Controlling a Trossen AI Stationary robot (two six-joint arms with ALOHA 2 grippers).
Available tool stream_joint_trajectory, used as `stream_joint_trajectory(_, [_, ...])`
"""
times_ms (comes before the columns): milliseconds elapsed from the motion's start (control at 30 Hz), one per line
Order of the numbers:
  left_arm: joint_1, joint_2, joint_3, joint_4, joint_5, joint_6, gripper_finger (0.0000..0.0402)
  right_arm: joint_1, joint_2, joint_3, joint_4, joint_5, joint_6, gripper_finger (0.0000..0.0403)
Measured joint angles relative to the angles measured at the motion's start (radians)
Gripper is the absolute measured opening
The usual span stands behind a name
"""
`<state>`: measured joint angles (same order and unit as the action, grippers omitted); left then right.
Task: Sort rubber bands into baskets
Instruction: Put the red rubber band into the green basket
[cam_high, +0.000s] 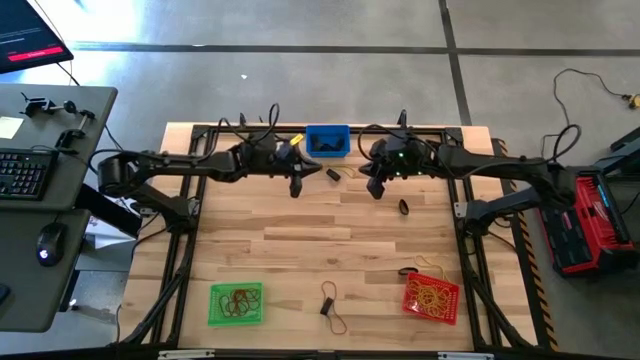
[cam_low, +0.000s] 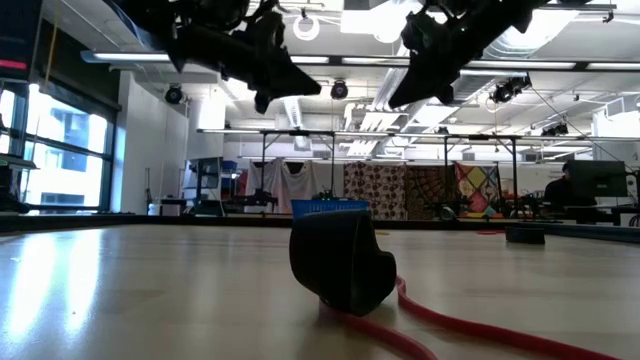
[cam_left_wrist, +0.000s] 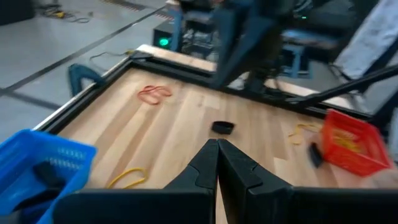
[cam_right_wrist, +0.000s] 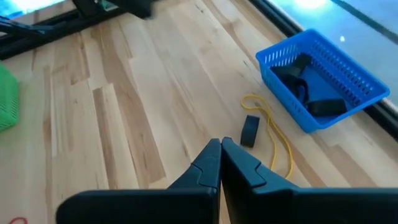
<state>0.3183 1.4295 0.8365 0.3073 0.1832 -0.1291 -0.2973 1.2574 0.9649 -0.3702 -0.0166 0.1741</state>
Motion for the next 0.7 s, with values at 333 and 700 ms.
stream_joint_trajectory(333, [0.01, -0.057, -0.172, 0.17, 0.067, -0.08, 0.0, -0.099, 0.003, 0.0, -0.206, 0.095, 0.195, 0.0053])
stream_joint_trajectory(700, [0.021, -0.265, -0.304, 0.157, -0.013, -0.096, 0.0, -0.312, 0.018, 0.0, -0.435, 0.253, 0.32, 0.0121])
